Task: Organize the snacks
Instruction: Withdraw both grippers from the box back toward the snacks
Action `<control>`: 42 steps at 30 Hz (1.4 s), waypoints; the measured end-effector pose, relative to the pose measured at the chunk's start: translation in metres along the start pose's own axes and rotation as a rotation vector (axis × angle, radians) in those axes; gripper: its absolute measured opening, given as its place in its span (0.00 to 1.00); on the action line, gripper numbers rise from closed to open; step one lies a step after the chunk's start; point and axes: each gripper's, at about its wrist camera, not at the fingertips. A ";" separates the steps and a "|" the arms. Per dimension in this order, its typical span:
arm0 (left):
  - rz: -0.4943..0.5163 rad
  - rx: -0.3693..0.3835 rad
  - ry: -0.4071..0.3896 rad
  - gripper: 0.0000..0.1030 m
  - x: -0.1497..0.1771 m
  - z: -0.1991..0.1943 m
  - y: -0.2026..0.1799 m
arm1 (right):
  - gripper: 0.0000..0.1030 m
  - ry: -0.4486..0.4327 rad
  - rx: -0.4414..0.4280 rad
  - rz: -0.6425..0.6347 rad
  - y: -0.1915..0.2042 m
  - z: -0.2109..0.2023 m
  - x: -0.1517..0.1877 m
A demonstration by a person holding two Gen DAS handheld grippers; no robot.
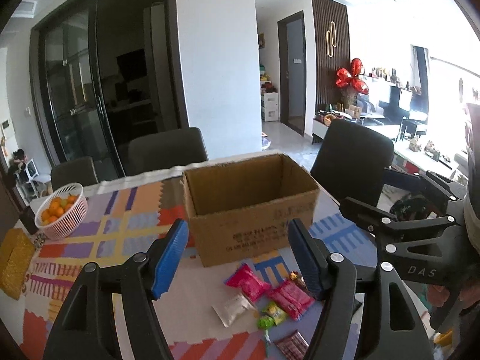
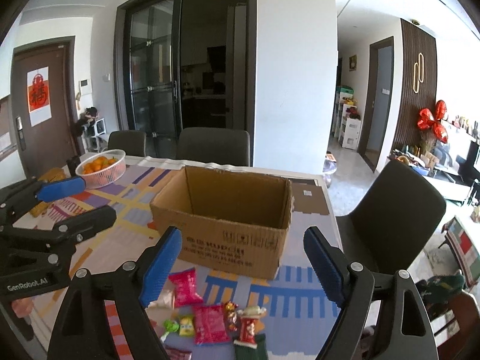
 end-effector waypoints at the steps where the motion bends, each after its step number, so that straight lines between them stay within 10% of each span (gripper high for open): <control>1: 0.007 -0.002 0.003 0.67 0.004 -0.002 -0.002 | 0.82 0.001 -0.001 0.003 0.000 -0.002 0.002; 42: -0.005 0.090 0.392 0.64 0.155 0.050 -0.029 | 0.82 0.499 0.074 0.035 -0.010 0.028 0.171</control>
Point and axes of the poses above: each gripper's, at about its wrist camera, not at the fingertips, and z roughly the way its jaws point, y to its left, x to its underside, and after that the axes turned 10 degrees about -y, right-handed
